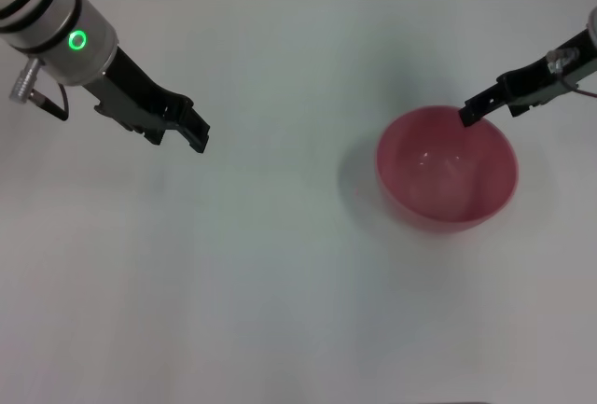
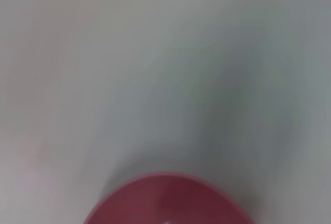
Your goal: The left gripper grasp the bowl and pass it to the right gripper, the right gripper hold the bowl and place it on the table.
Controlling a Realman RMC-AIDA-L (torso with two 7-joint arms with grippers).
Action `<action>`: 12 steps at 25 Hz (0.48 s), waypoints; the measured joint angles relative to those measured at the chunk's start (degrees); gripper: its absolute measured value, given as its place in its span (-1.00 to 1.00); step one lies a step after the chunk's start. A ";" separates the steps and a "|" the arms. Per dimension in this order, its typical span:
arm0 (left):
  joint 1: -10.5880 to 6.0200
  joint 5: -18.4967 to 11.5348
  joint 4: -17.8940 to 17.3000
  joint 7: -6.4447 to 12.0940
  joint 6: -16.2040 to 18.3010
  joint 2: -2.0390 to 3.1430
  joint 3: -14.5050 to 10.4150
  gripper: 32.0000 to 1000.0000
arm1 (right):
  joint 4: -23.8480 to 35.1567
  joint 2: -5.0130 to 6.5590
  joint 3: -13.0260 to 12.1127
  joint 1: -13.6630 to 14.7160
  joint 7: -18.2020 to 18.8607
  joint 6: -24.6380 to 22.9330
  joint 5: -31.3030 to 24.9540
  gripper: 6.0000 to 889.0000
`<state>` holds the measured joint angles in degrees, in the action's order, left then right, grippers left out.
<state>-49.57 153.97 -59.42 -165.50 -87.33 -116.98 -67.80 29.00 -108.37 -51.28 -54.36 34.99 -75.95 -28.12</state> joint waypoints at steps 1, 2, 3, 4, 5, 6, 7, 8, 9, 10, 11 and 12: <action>0.15 0.09 -0.08 0.04 0.11 0.00 -0.02 0.24 | 0.62 0.00 0.28 0.03 0.00 -0.81 0.01 0.97; 0.39 0.14 -0.23 0.19 0.36 0.00 -0.04 0.24 | 1.17 0.00 0.53 0.04 0.00 -1.53 0.00 0.97; 0.55 0.15 -0.33 0.32 0.65 0.00 -0.07 0.24 | 1.79 0.00 0.79 0.04 0.00 -2.40 0.01 0.97; 0.79 0.15 -0.44 0.52 1.03 -0.01 -0.10 0.24 | 2.52 -0.01 1.13 0.04 0.00 -3.32 0.01 0.97; 1.14 0.16 -0.46 0.87 1.52 -0.03 -0.08 0.24 | 3.27 0.00 1.44 0.05 0.07 -3.87 0.00 0.97; 1.59 0.16 -0.49 1.08 1.96 -0.05 -0.07 0.24 | 3.93 -0.01 1.75 0.05 0.21 -4.28 0.00 0.97; 2.03 0.18 -0.50 1.29 2.29 -0.05 -0.02 0.24 | 4.82 0.00 2.19 0.10 0.42 -4.59 0.00 0.97; 2.37 0.18 -0.51 1.44 2.51 -0.04 0.02 0.24 | 5.59 -0.01 2.50 0.16 0.59 -4.73 -0.07 0.97; 2.73 0.19 -0.51 1.53 2.64 -0.02 0.10 0.24 | 6.18 -0.01 2.74 0.24 0.68 -4.82 -0.20 0.97; 3.23 0.20 -0.48 1.54 2.77 0.00 0.25 0.24 | 6.56 -0.05 2.80 0.28 0.68 -4.94 -0.41 0.97; 3.23 0.20 -0.48 1.54 2.77 0.00 0.25 0.24 | 6.75 -0.05 2.83 0.30 0.68 -5.15 -0.66 0.97; 3.35 0.20 -0.47 1.54 2.76 0.00 0.29 0.24 | 6.82 -0.06 2.84 0.30 0.64 -5.48 -0.97 0.97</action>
<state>-46.22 154.17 -59.88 -163.95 -84.58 -116.97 -67.51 35.83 -108.42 -48.44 -54.06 35.63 -81.43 -29.09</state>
